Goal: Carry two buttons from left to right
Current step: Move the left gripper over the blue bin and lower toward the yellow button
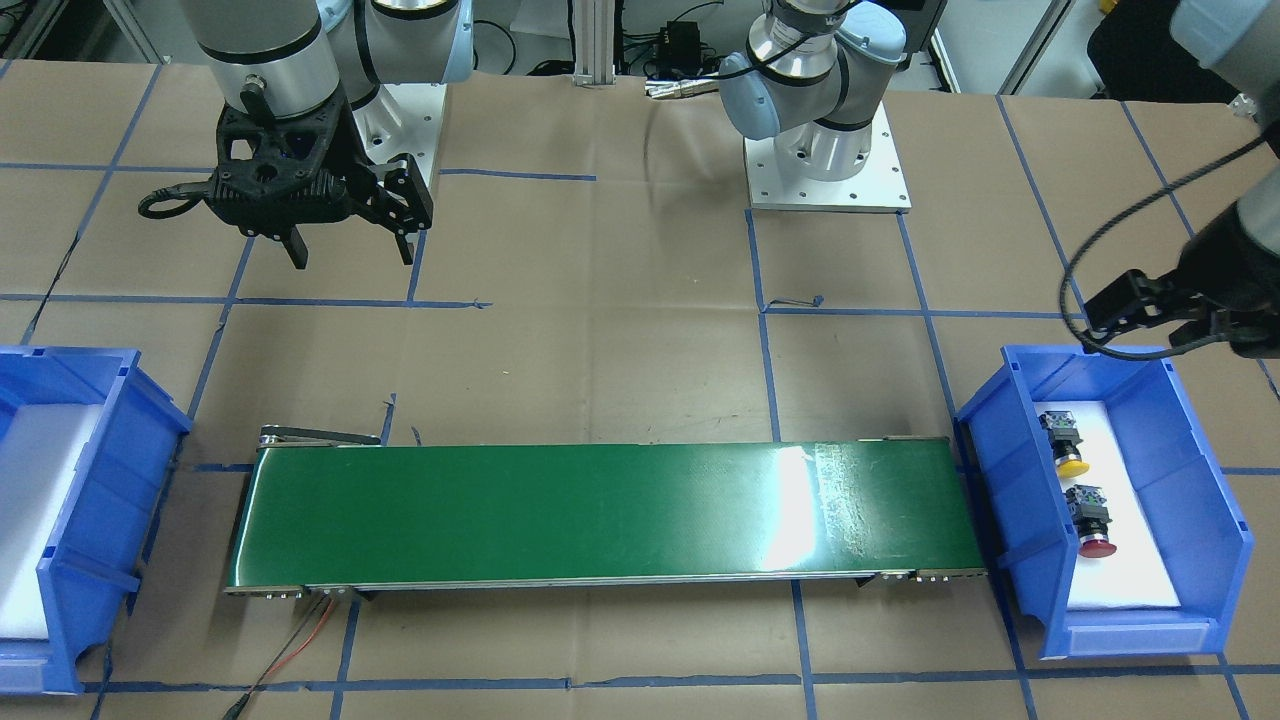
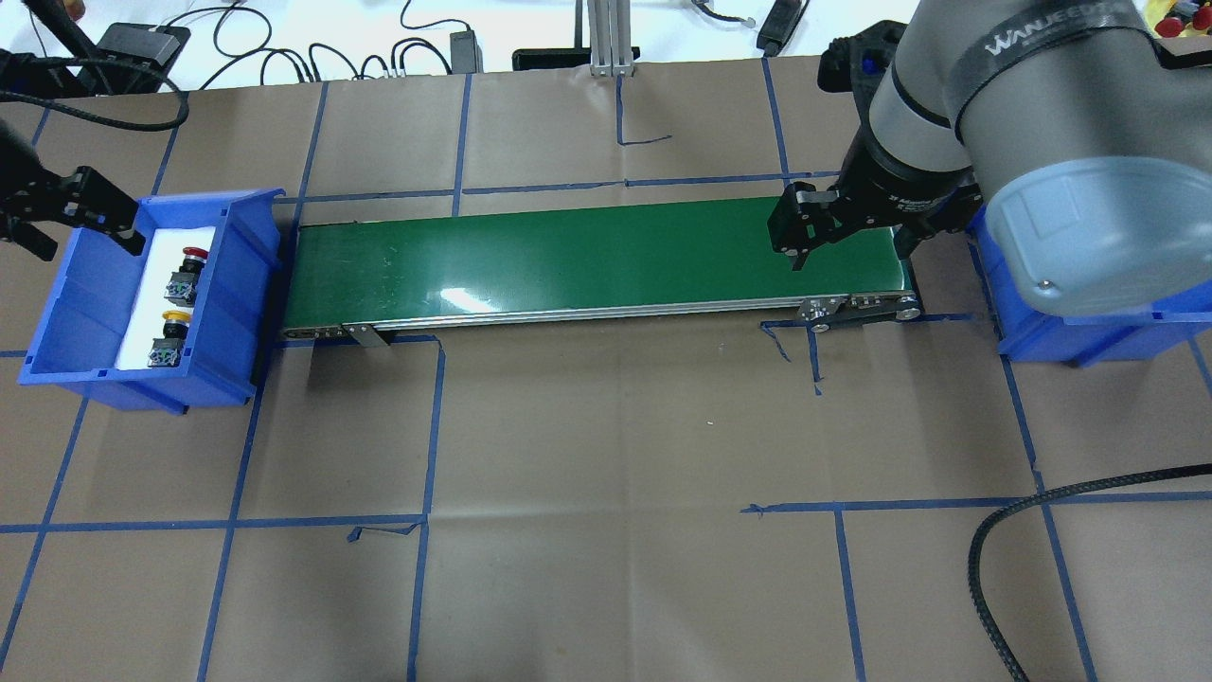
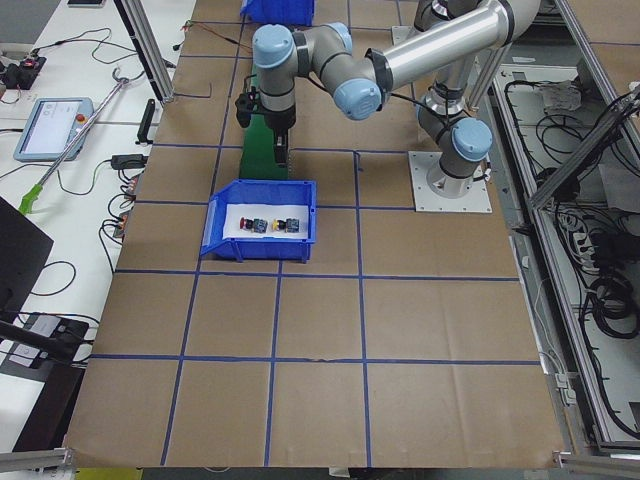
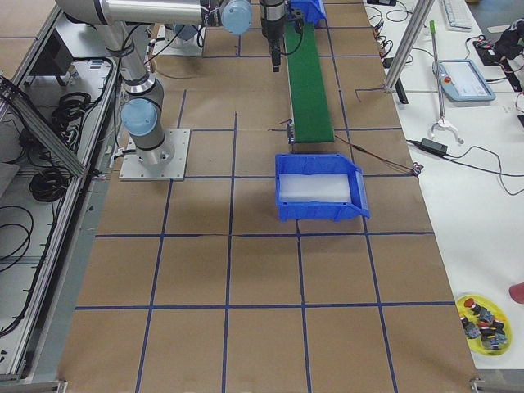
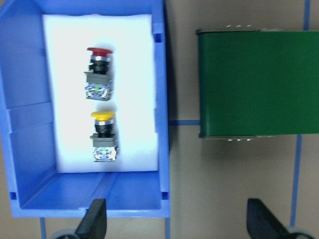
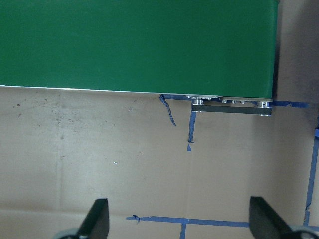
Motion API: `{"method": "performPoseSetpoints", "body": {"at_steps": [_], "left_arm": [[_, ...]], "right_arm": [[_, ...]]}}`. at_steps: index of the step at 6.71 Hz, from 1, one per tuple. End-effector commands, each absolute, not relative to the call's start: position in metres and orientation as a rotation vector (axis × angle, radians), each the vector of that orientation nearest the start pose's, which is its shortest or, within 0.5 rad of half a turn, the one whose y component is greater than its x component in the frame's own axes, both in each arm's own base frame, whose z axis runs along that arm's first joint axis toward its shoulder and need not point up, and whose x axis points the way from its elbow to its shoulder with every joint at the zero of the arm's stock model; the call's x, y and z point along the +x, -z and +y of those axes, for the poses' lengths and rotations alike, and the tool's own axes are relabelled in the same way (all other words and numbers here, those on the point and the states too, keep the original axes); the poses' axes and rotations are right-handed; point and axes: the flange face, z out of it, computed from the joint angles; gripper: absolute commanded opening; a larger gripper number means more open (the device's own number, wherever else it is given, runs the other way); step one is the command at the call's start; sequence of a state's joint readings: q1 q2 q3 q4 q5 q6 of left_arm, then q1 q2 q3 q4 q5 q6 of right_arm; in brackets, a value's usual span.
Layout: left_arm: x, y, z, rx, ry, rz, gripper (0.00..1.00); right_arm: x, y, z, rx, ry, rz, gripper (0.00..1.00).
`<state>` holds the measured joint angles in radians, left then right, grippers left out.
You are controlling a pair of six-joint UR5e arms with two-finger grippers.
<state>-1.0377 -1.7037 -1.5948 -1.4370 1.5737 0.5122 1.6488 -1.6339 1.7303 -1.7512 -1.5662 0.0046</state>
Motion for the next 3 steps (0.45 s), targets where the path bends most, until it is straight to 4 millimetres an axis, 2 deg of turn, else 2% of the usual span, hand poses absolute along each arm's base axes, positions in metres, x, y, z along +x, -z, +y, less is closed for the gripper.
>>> {"method": "performPoseSetpoints", "body": {"at_steps": [1, 2, 3], "left_arm": [[0.201, -0.396, -0.534, -0.077, -0.067, 3.165, 1.00], [0.207, -0.388, -0.542, -0.032, -0.036, 3.155, 1.00], [0.214, -0.368, -0.550, -0.015, -0.058, 3.166, 1.00]], "right_arm": [[0.170, -0.457, -0.460, -0.116, 0.129, 3.129, 1.00], [0.170, -0.458, -0.460, -0.113, 0.132, 3.129, 1.00], [0.170, -0.458, -0.460, -0.116, 0.134, 3.128, 1.00]]}}
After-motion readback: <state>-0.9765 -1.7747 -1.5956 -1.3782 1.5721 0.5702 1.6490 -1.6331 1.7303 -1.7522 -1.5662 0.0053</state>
